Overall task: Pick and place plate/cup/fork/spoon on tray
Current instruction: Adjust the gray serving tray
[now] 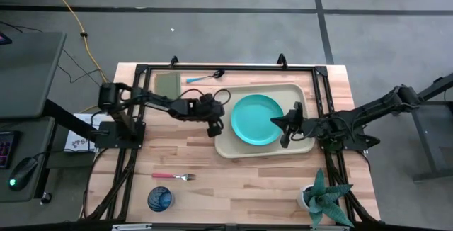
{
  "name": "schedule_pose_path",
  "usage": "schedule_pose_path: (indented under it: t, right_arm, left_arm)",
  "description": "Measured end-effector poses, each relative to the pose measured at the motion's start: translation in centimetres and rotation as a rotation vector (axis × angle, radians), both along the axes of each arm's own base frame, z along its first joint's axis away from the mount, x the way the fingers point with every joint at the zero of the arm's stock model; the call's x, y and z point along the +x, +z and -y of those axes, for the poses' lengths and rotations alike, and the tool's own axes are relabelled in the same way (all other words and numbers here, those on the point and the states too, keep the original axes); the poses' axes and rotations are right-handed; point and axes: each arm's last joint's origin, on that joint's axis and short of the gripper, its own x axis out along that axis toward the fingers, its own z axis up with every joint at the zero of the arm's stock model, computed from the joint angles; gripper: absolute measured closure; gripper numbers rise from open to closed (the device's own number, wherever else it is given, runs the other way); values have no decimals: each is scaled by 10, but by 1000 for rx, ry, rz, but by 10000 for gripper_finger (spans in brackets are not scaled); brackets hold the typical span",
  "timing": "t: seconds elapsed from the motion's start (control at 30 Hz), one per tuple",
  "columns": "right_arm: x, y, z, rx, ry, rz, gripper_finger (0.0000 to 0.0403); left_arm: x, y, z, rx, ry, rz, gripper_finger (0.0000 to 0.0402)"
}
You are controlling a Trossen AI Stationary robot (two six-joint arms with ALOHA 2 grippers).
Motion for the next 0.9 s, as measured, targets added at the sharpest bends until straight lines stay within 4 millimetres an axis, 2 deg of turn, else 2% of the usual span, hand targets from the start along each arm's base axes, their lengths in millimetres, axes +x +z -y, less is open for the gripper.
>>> schedule_pose_path:
  t: [0.07, 0.27, 0.47, 0.7, 0.9]
  right_arm:
    - [0, 0, 0, 1, 1, 2, 403]
    - [0, 0, 0, -3, 2, 0, 403]
    - [0, 0, 0, -8, 3, 0, 403]
    - [0, 0, 0, 5, -5, 4, 403]
    - [-4, -8, 9, 96, -236, 18, 403]
  left_arm:
    - [2, -10, -2, -25, -7, -31, 401]
    - [-1, -14, -1, -64, -27, -75, 401]
    - [-25, -6, 2, -37, 10, -282, 401]
    - [-55, 10, 4, 118, 106, -535, 402]
    - [-57, 25, 5, 143, 148, -462, 402]
